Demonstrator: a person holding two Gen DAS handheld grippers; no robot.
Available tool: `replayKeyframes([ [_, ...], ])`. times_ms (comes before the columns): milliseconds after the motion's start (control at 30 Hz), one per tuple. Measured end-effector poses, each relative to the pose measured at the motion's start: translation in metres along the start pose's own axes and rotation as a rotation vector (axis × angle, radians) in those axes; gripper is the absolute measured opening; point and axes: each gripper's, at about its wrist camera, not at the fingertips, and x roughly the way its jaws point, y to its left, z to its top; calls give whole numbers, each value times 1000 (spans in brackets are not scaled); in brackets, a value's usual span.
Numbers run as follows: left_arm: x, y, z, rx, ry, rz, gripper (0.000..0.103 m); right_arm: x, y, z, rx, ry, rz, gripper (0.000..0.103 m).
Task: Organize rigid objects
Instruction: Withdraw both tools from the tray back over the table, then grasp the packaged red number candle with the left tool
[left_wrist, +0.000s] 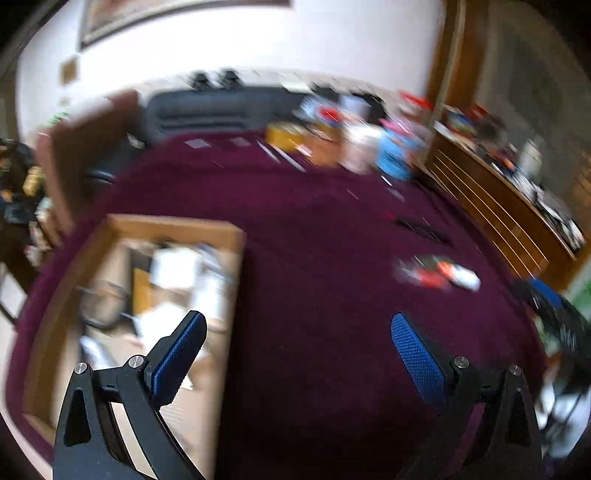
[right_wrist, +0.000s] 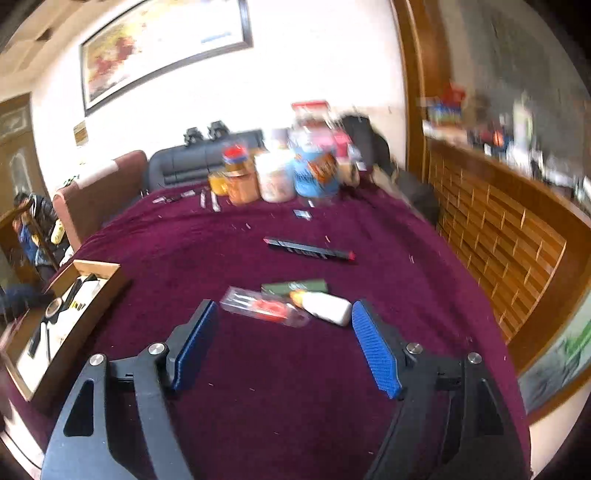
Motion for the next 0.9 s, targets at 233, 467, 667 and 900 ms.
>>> replayKeyframes([
  [233,30,-27,-21,-30,127,-79,98,56,-42,16,111,150,77,44],
  [467,24,-17,-24,-75,120,-63,98,139,3,32,75,302,280,39],
  [667,23,-13,-28,-83,131,-76,98,153,20,21,147,436,297,37],
  [900,32,-22,-32,-93,167,-116,98,111,23,3,158,447,436,37],
])
